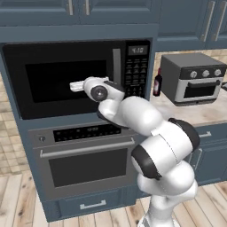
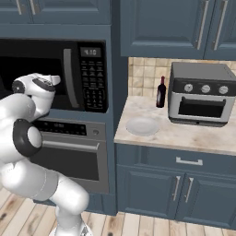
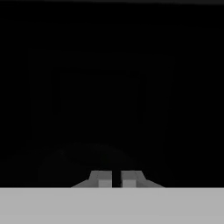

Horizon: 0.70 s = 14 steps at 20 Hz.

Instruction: Pick the eggplant from the counter and place it in the microwave. Then turn on the microwave.

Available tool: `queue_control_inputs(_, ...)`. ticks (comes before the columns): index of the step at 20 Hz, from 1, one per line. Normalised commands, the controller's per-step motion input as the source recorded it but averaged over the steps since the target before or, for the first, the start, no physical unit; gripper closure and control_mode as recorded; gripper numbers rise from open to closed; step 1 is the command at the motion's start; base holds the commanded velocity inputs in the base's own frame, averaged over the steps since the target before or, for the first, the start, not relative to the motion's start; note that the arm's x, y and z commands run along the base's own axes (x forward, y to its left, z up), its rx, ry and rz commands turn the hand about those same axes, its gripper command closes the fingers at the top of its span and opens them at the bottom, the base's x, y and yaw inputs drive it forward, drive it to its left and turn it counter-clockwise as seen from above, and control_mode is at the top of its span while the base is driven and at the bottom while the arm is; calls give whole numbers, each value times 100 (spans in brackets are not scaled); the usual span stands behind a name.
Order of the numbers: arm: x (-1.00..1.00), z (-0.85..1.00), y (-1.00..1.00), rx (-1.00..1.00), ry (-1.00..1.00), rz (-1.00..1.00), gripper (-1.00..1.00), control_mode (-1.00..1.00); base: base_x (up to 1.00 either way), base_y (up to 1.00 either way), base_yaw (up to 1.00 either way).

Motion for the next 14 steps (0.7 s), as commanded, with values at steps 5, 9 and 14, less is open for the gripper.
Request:
queue_control_inputs(5, -12, 0, -13, 1, 0, 5, 100, -100, 0, 0, 0)
queue_control_inputs(9, -26, 1, -13, 1, 0, 3, 100, -100, 0, 0, 0)
queue_control_inputs(14, -36, 12, -17, 2, 0, 1, 100, -100, 0, 0, 0)
